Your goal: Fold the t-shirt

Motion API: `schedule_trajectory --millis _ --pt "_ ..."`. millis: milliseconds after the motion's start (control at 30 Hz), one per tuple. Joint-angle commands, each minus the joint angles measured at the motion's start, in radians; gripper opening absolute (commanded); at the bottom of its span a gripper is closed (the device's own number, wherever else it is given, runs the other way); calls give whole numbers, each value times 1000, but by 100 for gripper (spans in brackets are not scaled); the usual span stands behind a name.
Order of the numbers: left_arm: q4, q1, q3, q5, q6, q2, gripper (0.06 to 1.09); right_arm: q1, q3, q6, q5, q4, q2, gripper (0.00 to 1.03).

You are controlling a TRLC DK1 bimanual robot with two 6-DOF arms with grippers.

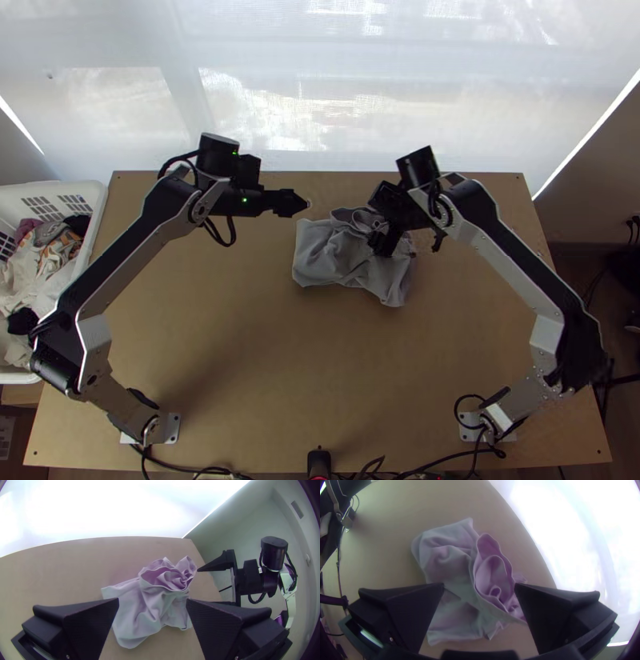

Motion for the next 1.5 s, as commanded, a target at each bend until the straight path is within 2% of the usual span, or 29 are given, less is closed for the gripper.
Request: schedule_trajectory --millis 0,267,367,467,633,667,933,1067,1333,1467 --pt "-1 27 -123 -71 46 -71 104 48 62 -20 -41 63 162 98" --pt "17 18 -135 -103 78 -8 104 4 -23 -25 -55 118 192 93" --pt "19 4 -117 -114 92 16 104 -15 -60 -28 -55 143 193 83" --pt "19 -4 -109 -117 103 38 104 -36 -99 -45 -55 169 198 60" --pt "19 -7 -109 -120 113 64 104 -70 -126 -36 -53 196 192 6" --pt "21 -10 -109 -121 116 67 104 -76 -126 -28 -52 198 184 3" --pt "33 -37 -111 -140 138 93 104 -125 -132 43 -53 183 64 3" --pt "34 -44 -106 -141 143 105 104 -139 -181 50 -53 163 -9 3" --pt "40 -50 -97 -143 150 135 104 -140 -393 47 -56 144 -123 3" --pt "42 -53 -91 -144 155 141 104 -133 -527 44 -61 186 -160 3"
